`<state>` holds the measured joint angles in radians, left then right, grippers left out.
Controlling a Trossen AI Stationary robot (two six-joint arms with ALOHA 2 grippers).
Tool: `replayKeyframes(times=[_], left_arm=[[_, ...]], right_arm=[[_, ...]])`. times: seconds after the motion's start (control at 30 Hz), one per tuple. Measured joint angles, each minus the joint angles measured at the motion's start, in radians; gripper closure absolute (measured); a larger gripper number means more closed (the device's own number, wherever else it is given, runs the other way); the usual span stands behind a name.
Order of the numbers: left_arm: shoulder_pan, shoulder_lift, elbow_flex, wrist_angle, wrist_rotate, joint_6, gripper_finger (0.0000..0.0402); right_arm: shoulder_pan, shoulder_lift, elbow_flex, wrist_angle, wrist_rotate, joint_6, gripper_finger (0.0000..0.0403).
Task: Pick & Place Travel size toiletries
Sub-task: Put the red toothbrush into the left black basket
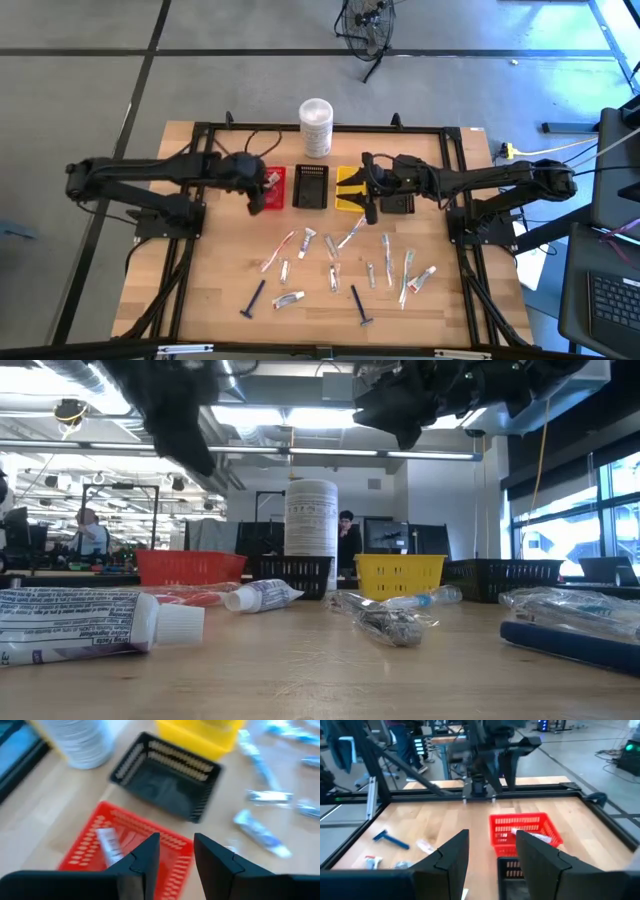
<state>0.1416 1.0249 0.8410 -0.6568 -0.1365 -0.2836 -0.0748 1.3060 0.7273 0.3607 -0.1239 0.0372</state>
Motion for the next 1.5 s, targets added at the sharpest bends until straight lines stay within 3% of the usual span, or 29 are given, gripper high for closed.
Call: replayKeyframes(times=[0.27,0.4,0.63,0.77,1.0,1.27,1.5], left_arm=[[-0.243,0.031,0.0,0.002,-0.144,-0.12,0.0286],[-0.353,0.064,0.0,0.006,-0.241,-0.263,0.0286],[-0.503,0.17,0.0,0.006,-0.292,-0.405,0.0286],[-0.527,0.219,0.0,0.006,-0.364,-0.474,0.0286],[-0.54,0.22,0.0,0.011,-0.361,-0.443,0.0286],[-0.566,0.283,0.0,0.117,-0.337,-0.477,0.0286],[-0.568,0.397,0.0,0.13,-0.311,-0.621,0.0286]], right_arm=[[0.055,-0.009,0.0,-0.031,0.0,-0.001,0.0238],[0.076,-0.042,0.0,-0.059,0.002,-0.001,0.0238],[0.146,-0.127,0.0,-0.167,0.0,-0.022,0.0238],[0.177,-0.221,0.0,-0.156,0.001,-0.027,0.0238],[0.19,-0.325,0.0,-0.193,0.003,-0.027,0.0238],[0.21,-0.233,-0.027,-0.214,0.004,-0.023,0.0238],[0.248,-0.12,-0.027,-0.19,0.043,-0.003,0.0238]])
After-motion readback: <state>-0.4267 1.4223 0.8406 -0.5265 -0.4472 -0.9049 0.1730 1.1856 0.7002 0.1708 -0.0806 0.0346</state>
